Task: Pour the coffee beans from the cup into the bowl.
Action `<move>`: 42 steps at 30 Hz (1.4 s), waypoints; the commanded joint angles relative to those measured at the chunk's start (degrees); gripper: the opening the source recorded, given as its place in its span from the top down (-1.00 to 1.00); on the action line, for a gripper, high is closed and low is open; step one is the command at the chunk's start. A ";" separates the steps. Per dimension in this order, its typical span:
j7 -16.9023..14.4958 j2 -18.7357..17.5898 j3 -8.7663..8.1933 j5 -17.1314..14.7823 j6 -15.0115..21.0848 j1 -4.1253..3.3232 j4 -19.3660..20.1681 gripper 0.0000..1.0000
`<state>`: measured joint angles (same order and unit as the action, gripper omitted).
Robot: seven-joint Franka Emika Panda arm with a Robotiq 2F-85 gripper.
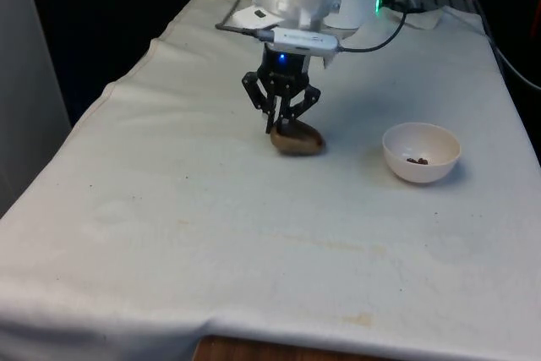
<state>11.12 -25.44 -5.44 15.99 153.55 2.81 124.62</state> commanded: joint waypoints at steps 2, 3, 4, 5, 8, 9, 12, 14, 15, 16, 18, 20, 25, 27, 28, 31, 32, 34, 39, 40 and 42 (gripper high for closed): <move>-2.58 -0.23 0.92 -2.58 1.49 1.09 0.34 0.99; -2.58 -0.23 0.92 -2.58 1.49 1.09 0.34 0.99; -4.01 -0.34 0.80 -4.13 1.89 1.03 0.40 0.99; -4.70 -0.52 0.80 -4.93 2.12 1.03 0.34 0.99; -7.16 -1.15 0.63 -7.96 2.86 0.97 0.29 0.97; -6.47 -1.03 -0.46 -7.16 2.01 0.06 0.06 0.91; -8.71 -1.49 0.52 -9.74 3.44 0.86 0.23 0.72; -9.45 -1.66 0.40 -10.66 3.67 0.80 0.17 0.52; -9.80 -1.72 0.40 -11.06 3.72 0.74 0.17 0.42; -10.26 -1.78 0.34 -11.57 3.78 0.69 0.17 0.21; -10.60 -1.83 0.29 -11.97 3.78 0.63 0.11 0.00; -10.14 -1.72 -0.46 -11.52 3.15 0.06 0.06 -0.21; -10.89 -1.89 0.29 -12.38 3.84 0.63 0.11 -0.67; -10.94 -0.97 0.23 -12.38 2.92 0.57 0.17 -0.97; -10.94 -0.63 0.23 -12.38 2.64 0.57 0.17 -1.00; -11.00 0.23 0.23 -12.43 2.06 0.57 0.29 -1.00; -11.00 0.57 0.23 -12.43 1.83 0.57 0.34 -1.00; -11.00 1.89 0.17 -12.43 0.69 0.52 0.46 -1.00; -11.12 3.61 0.11 -12.38 -0.97 0.46 0.40 -1.00; -11.12 3.90 0.06 -12.38 -1.26 0.46 0.40 -1.00; -11.17 4.81 0.06 -12.43 -2.18 0.40 0.34 -1.00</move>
<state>0.69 -20.80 -5.90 4.35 151.49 2.81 124.73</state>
